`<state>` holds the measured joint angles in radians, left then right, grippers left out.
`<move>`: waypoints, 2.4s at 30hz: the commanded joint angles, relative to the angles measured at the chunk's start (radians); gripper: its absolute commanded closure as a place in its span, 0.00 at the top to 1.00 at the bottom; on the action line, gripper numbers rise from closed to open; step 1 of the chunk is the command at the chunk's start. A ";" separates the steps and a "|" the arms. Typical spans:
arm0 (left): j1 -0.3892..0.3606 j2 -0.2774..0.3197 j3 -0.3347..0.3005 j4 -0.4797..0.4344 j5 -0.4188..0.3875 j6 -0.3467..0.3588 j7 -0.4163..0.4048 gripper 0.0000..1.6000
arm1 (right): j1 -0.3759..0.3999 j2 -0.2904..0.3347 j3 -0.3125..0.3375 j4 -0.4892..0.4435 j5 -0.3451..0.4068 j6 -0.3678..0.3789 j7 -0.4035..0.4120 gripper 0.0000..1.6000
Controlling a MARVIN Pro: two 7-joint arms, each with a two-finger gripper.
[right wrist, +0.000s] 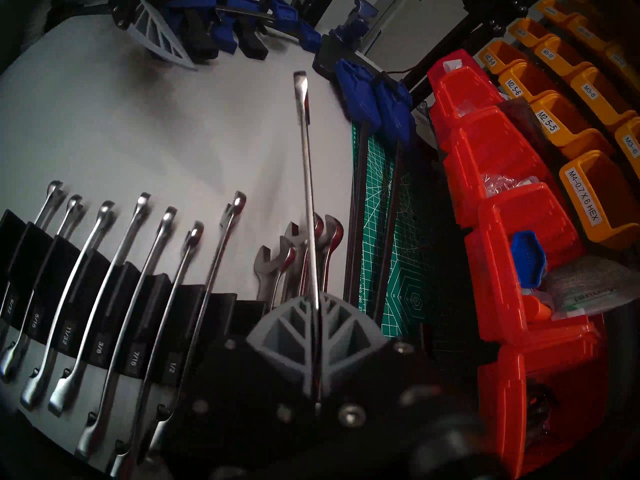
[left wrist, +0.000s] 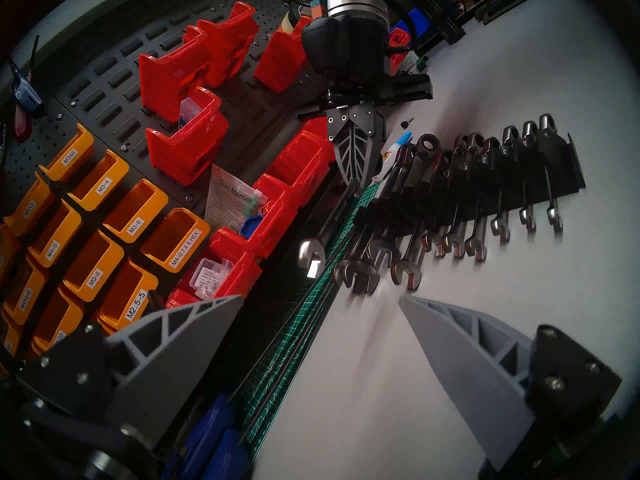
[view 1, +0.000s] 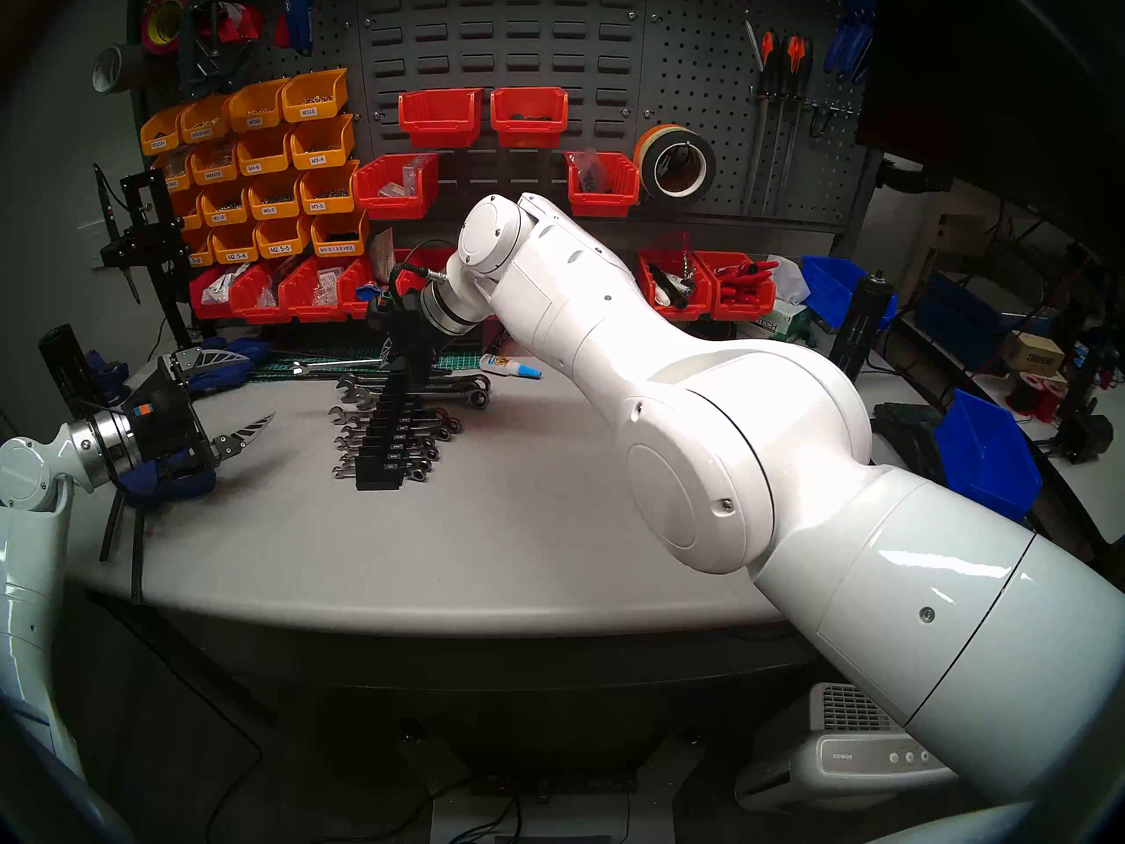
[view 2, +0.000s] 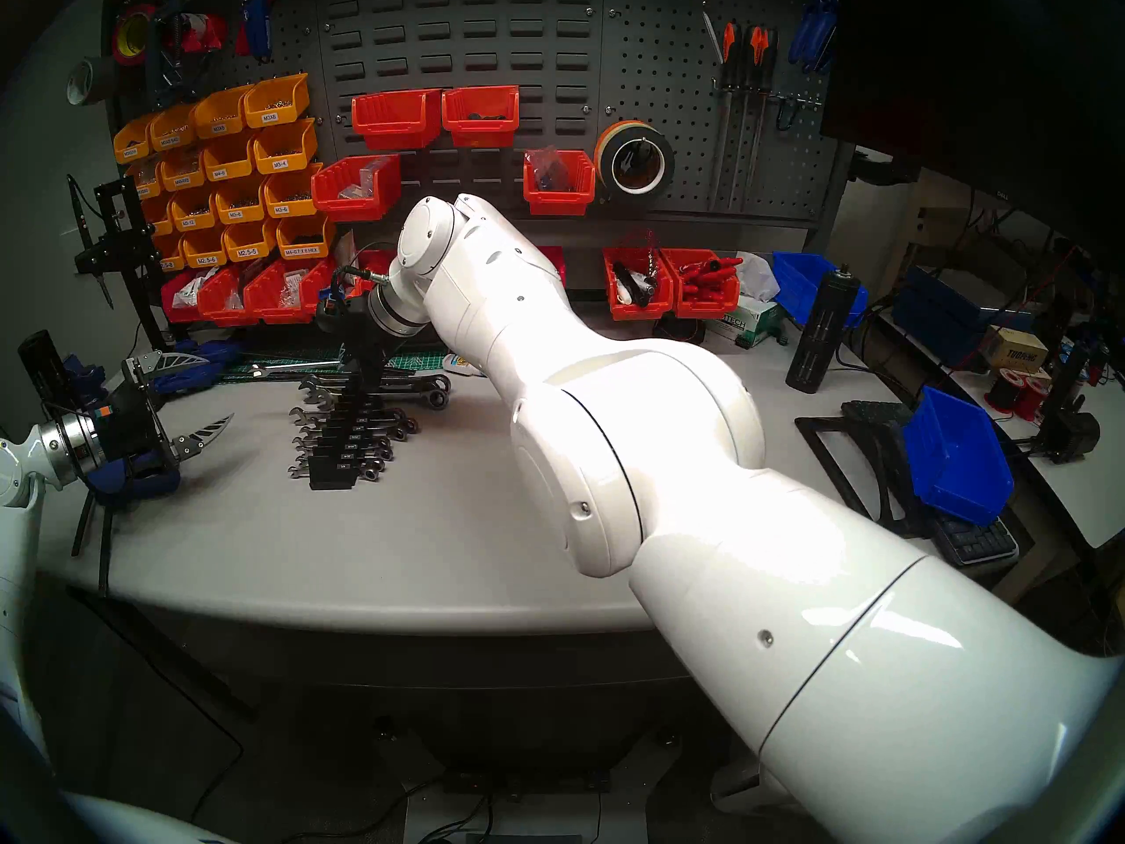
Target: Put the wrenches on the table into the correct slot in the case
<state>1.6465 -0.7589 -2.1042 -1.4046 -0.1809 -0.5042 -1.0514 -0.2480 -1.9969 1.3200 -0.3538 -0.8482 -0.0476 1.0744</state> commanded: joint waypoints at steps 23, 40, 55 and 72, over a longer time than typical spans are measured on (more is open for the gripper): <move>-0.022 0.012 -0.019 -0.013 -0.014 0.001 0.007 1.00 | 0.133 -0.010 0.013 0.118 0.007 -0.042 -0.056 0.00; -0.022 0.012 -0.020 -0.014 -0.017 0.002 0.006 1.00 | 0.166 -0.010 0.028 0.157 0.017 -0.072 0.019 0.00; -0.022 0.012 -0.020 -0.014 -0.017 0.003 0.006 1.00 | 0.174 0.007 0.030 0.180 0.010 -0.053 0.055 0.00; -0.022 0.012 -0.020 -0.014 -0.018 0.003 0.006 1.00 | 0.176 0.016 0.025 0.196 0.005 -0.029 0.066 0.00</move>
<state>1.6460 -0.7592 -2.1047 -1.4049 -0.1830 -0.5039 -1.0517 -0.1196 -1.9807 1.3457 -0.1373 -0.8415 -0.0788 1.1381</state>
